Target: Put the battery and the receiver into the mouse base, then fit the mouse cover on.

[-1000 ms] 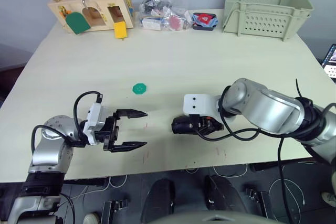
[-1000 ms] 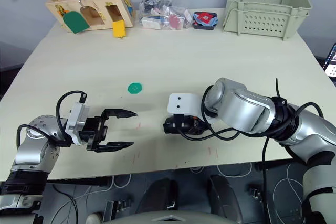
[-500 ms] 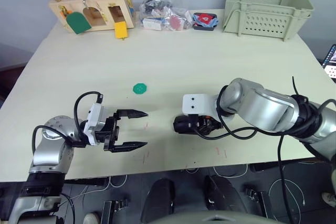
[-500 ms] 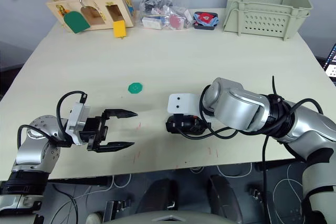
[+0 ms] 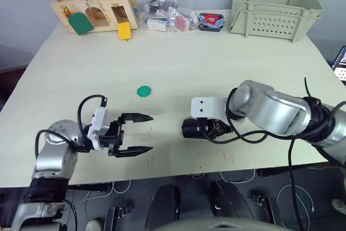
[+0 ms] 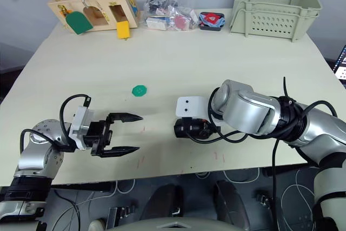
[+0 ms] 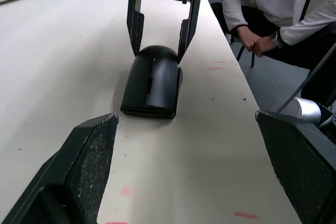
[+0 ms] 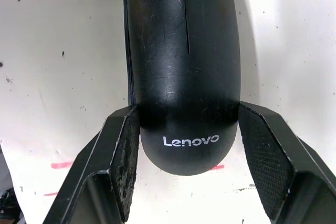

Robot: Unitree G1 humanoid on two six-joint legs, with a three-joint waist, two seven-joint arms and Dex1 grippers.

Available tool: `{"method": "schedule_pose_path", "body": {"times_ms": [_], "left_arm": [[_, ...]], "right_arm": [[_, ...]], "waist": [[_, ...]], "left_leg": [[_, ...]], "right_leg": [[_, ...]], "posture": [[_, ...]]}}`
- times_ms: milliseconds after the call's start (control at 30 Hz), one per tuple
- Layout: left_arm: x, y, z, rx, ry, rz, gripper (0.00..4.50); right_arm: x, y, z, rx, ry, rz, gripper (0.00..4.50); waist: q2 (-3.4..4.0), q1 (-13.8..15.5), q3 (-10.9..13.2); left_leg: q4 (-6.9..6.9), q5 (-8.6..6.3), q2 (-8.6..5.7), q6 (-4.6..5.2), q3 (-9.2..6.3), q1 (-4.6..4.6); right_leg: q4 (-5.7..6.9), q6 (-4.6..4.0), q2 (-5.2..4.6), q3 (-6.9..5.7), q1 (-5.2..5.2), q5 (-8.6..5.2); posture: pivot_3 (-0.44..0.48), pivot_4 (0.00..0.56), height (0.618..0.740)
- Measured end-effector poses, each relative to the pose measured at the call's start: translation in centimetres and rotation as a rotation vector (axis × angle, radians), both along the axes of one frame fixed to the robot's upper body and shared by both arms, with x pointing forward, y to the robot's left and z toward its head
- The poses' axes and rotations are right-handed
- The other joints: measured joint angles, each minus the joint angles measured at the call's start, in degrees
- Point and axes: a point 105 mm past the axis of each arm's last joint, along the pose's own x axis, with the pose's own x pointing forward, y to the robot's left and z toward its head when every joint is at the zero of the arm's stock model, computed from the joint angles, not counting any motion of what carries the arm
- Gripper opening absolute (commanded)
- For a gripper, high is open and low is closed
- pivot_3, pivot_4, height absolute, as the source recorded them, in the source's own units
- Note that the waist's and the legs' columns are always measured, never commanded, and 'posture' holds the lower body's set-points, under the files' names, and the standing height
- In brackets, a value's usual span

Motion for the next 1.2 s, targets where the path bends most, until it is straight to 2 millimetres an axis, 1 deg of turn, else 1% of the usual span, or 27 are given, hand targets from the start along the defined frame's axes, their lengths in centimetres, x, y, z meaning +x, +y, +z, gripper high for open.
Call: {"method": "schedule_pose_path", "body": {"times_ms": [233, 1200], "left_arm": [[-0.13, -0.38, 0.0, 0.003, 0.004, -0.016, 4.5], [-0.12, -0.39, -0.01, 0.003, 0.009, -0.014, 4.5]], "right_arm": [[-0.09, -0.04, 0.05, -0.005, 0.002, -0.006, 2.45], [-0.04, 0.49, -0.26, 0.003, 0.013, -0.025, 2.45]], "waist": [[0.0, 0.01, 0.0], [0.0, -0.12, 0.0]], "left_leg": [[0.0, 0.0, 0.0, 0.0, 0.0, 0.0], [0.0, 0.0, 0.01, 0.0, -0.01, 0.0]], "right_leg": [[0.0, 0.0, 0.0, 0.0, 0.0, 0.0], [0.0, 0.0, 0.01, -0.01, 0.0, 0.0]], "posture": [[0.0, 0.15, 0.74], [0.0, 0.15, 0.74]]}}
